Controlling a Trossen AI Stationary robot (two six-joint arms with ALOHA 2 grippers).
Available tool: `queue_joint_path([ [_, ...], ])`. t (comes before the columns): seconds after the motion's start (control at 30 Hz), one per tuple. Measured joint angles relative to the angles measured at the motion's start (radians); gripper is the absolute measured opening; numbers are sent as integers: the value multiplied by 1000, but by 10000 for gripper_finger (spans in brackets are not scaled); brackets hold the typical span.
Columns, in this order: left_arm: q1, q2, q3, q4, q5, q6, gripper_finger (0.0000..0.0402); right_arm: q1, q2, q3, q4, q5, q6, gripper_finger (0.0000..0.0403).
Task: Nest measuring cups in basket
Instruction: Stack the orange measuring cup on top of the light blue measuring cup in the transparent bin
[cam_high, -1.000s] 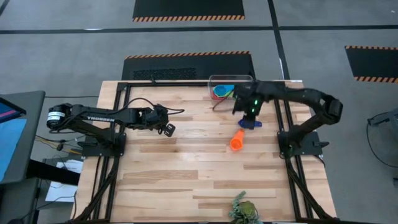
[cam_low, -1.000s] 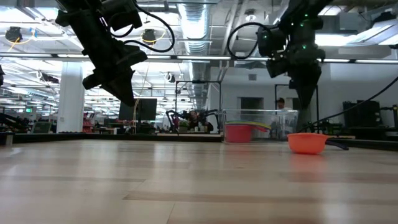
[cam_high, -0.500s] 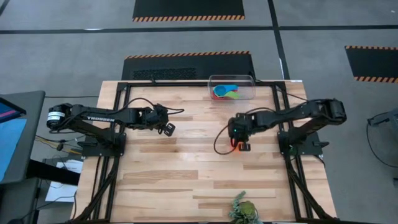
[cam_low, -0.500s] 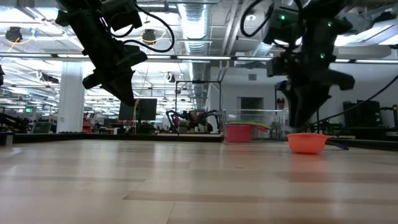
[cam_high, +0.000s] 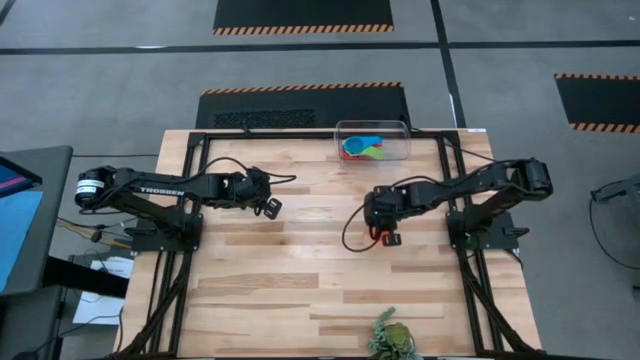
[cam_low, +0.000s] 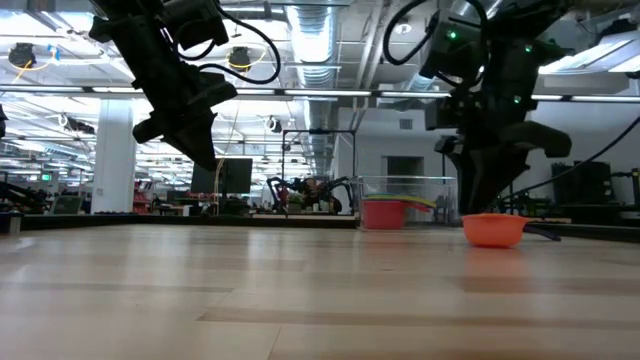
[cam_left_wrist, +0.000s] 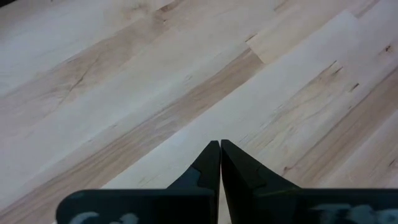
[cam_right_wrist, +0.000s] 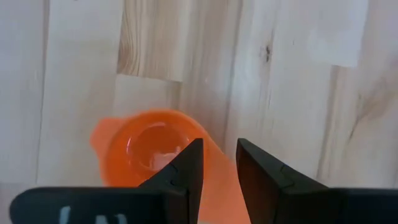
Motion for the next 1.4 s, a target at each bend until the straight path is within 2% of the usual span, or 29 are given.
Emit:
queue_joint_path([
  [0.37,0,0,0,0,-5,0,0,4,5,-31,51,-2,-47,118],
  [0.73,0,0,0,4,-4,-4,0,6,162,-3,82,-30,-79,117],
  [0.83,0,0,0,4,-4,-8,0,6,163,13,92,-28,-71,101],
  [1.0,0,0,0,4,-4,-8,0,4,123,49,82,-28,-6,19],
  [1.2,0,0,0,4,-6,-3,0,4,19,174,21,27,60,10],
  [1.33,0,0,0,4,-22,-3,0,-23,-64,308,-17,129,-36,9],
  [1.4,0,0,0,4,-30,-3,0,-65,-94,369,-15,143,-111,9],
])
